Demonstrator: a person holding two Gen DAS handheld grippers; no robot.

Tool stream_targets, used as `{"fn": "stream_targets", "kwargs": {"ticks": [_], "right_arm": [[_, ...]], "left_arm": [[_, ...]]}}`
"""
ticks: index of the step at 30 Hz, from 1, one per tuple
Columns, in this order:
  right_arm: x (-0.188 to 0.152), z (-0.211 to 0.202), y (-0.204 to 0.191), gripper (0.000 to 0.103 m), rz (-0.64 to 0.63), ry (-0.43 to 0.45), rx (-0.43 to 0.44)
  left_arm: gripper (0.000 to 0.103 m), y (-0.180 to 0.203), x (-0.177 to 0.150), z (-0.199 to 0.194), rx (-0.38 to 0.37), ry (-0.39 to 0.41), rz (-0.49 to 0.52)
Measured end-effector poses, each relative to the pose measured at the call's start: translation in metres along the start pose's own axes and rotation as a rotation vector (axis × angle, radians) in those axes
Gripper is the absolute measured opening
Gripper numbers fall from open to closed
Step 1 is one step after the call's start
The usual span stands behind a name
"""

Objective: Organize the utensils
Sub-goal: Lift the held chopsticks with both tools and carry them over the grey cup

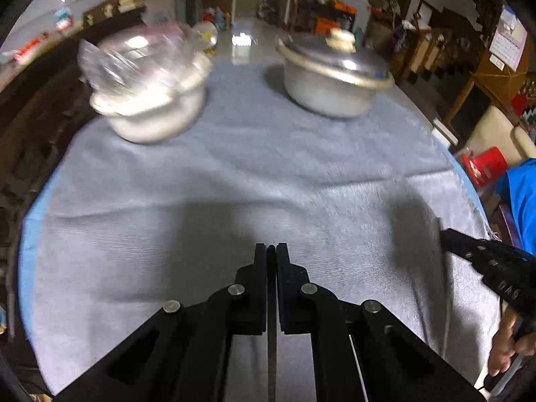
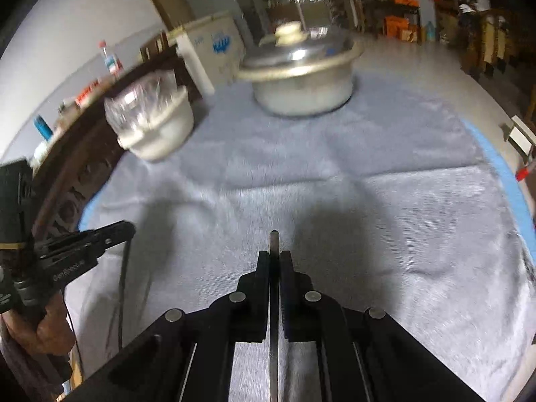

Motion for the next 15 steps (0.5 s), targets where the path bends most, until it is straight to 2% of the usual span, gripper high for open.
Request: {"fn": "stream_targets", "kwargs": {"ticks": [7, 15], "right_arm": [[0.002, -0.08, 0.012, 0.006, 0.037, 0.185, 0.028], [-0.019, -0.164, 0.012, 0.006, 0.078, 0.377, 0.048]], "left_arm": [[0.005, -0.032, -0.008, -0.069, 0.073, 0.123, -0.057], [0.005, -0.061, -0.033, -0.146, 0.102, 0.247, -0.143]]}}
Point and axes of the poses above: each gripper's, at about its wrist camera, not at the fingertips, and z roughly the way its jaws point, y to its right, x to its top, the point moved 9 cm from there along z, roughly the way its jaws point, and after that the axes turned 8 degrees about z, right-handed, at the moved point
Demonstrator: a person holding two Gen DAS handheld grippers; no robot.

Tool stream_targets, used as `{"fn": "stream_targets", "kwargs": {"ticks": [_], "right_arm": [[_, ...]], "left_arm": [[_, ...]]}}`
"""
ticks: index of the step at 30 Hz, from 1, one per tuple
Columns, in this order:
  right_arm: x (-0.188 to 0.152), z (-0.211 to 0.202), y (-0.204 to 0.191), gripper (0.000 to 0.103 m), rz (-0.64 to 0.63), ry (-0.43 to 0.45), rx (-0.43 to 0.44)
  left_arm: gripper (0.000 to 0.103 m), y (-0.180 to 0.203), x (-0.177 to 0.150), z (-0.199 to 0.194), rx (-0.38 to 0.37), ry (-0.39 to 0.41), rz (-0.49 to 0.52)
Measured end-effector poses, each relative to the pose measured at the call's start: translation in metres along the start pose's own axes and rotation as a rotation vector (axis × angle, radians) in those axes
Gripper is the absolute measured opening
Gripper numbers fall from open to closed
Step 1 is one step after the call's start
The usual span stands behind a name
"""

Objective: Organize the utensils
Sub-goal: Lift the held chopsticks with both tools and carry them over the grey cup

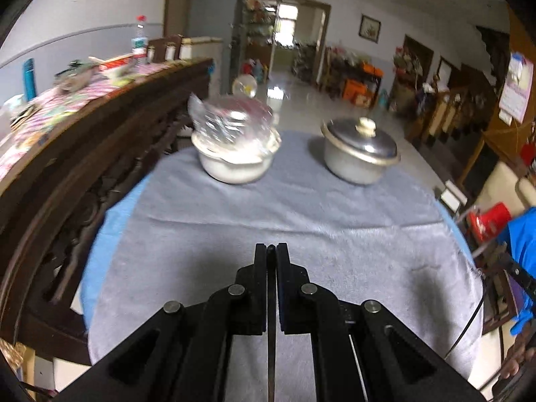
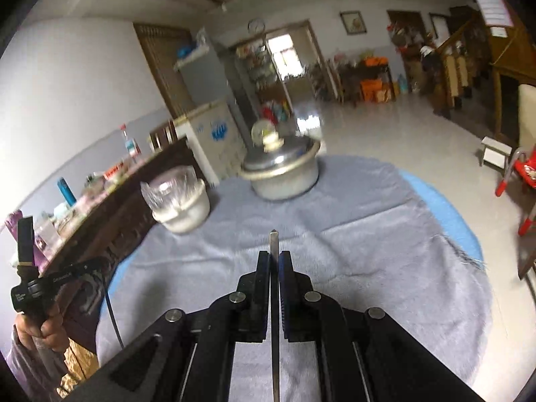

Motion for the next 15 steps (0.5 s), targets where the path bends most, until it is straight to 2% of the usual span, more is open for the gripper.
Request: {"fn": "stream_targets", "kwargs": {"ticks": [8, 15], "right_arm": [[-0.002, -0.08, -0.008, 0.006, 0.023, 0.173, -0.012], [-0.002, -0.135, -0.018, 0.006, 0.024, 0.258, 0.007]], "left_arm": [[0.005, -0.02, -0.014, -0.066, 0.044, 0.114, -0.064], [0.005, -0.019, -0.025, -0.114, 0.043, 0.19, -0.084]]}}
Point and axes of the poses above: each gripper's, at about its wrist camera, not at the fingertips, and z roughly the way its jaws point, y to its right, x to its top, the point moved 9 cm from there along z, roughly the way its jaws point, and after that the axes turned 8 degrees about z, right-handed, at the moved point
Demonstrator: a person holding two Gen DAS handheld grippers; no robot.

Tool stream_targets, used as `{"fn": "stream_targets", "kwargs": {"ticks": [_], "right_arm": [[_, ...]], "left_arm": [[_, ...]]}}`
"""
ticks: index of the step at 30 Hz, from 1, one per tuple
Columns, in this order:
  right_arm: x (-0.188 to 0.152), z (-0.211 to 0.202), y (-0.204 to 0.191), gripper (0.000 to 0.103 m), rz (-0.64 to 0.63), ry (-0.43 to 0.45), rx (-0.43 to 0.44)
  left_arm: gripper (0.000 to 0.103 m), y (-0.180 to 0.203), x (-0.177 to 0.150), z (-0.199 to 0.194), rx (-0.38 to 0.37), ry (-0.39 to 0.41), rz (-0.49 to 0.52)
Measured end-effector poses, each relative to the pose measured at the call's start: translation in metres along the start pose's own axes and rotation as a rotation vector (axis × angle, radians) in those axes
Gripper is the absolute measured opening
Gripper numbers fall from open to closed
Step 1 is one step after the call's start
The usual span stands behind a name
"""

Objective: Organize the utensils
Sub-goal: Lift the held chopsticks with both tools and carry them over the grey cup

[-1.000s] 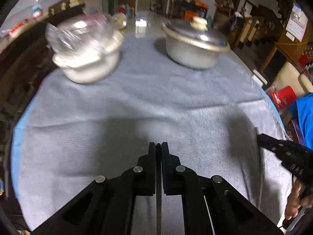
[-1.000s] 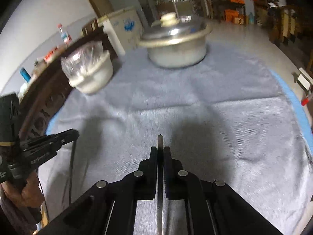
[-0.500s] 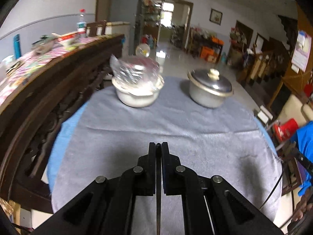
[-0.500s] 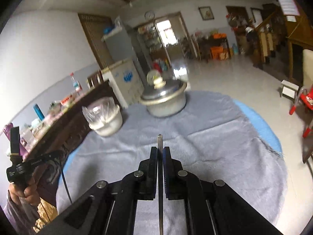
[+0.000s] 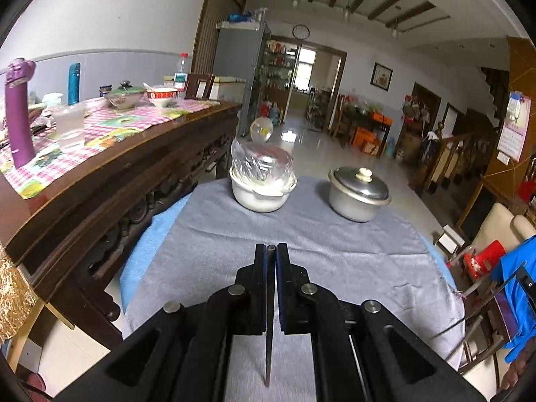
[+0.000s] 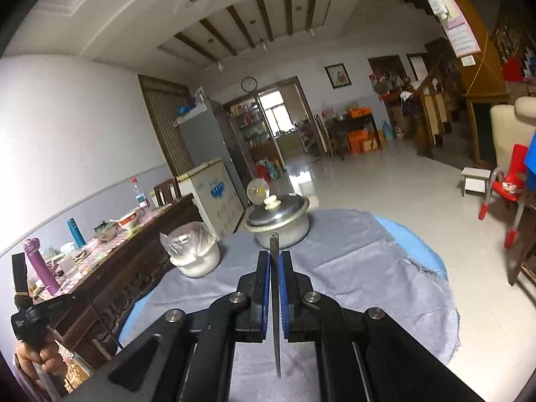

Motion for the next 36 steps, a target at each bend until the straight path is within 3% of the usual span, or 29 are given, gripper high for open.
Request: {"fn": "stream_targets", "kwargs": {"ticks": [8, 23, 36], "right_arm": [[0.004, -0.039, -0.017, 0.006, -0.017, 0.034, 0.028], [0.006, -0.091, -0.042, 0.006, -0.055, 0.088, 0.071], [0.005, -0.126, -0.065, 0.006, -0.096, 0.091, 0.117]], "left_arm": [[0.005, 0.003, -0.003, -0.041, -0.021, 0.048, -0.032], [0.005, 0.027, -0.011, -0.099, -0.031, 0.098, 0.014], [0.005, 0.059, -0.005, -0.145, -0.12, 0.145, 0.056]]}}
Point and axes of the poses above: each gripper's, at about its wrist camera, not at the fingertips, and z roughly the way its jaws point, y to its right, x to its top, the point moved 9 cm from there along z, roughly the way its jaws point, and after that the axes turned 8 degrees about z, right-handed, at the moved point
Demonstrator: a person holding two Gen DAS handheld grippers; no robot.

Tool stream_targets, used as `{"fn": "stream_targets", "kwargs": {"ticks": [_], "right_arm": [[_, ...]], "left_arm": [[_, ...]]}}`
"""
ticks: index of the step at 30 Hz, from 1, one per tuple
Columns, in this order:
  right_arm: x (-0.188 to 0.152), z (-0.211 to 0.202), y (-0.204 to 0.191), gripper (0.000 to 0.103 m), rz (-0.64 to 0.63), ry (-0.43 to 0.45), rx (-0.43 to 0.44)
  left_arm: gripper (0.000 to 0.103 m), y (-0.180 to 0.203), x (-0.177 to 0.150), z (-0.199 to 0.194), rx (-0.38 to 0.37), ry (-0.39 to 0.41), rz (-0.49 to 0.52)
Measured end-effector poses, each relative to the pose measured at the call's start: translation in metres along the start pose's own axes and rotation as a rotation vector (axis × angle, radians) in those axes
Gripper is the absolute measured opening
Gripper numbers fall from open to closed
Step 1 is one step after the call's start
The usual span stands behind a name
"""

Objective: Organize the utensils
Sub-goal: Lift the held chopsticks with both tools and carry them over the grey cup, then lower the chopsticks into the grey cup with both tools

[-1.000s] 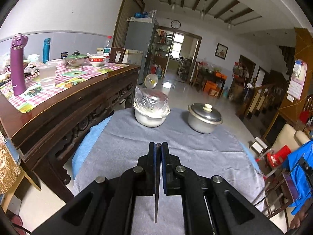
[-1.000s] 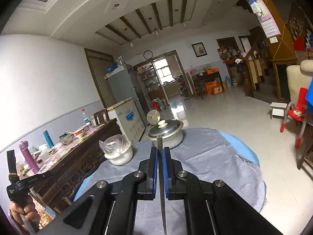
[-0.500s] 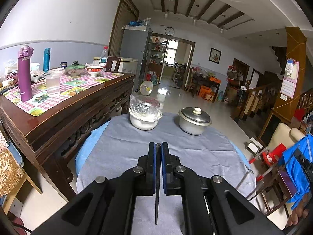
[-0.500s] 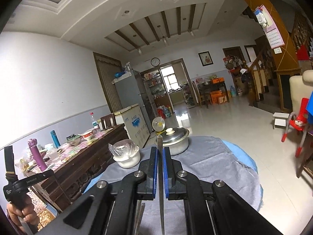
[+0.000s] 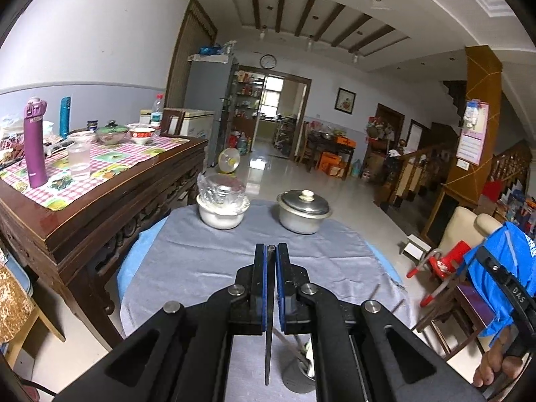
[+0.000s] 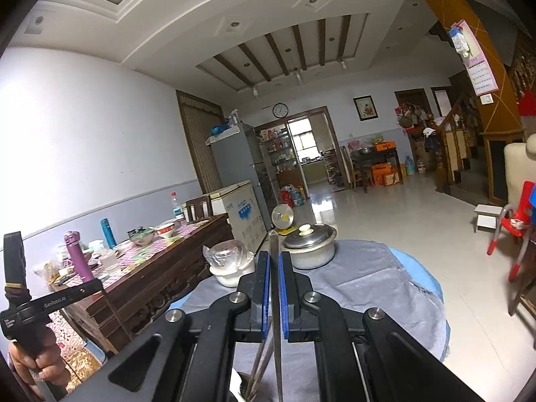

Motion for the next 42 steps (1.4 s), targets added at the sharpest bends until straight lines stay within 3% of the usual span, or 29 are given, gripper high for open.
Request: {"fn": "stream_targets", "kwargs": {"ticks": [8, 18, 42], "right_arm": [[0.005, -0.015, -0.026, 0.006, -0.011, 0.012, 0.073], [-0.003, 0.004, -0.056, 0.006, -0.017, -0.021, 0.126], [-0.037, 0.054, -0.043, 0.006, 0.011, -0.129, 0.106]], "left_arm": [[0.005, 0.019, 0.015, -0.019, -0.054, 0.042, 0.013], [0.005, 0.042, 0.031, -0.02, -0.093, 0.079, 0.043], [0.005, 0.061, 0.011, 0.03, -0.094, -0.013, 0.052]]}}
Point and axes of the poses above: each gripper's, at about its wrist camera, not at the fingertips, and z roughly the way its jaws point, y to its right, x to its top, the point moved 9 cm from there along z, roughly the way its jaws point, and after that the axes turned 8 degrees about z, right-handed, at the moved point
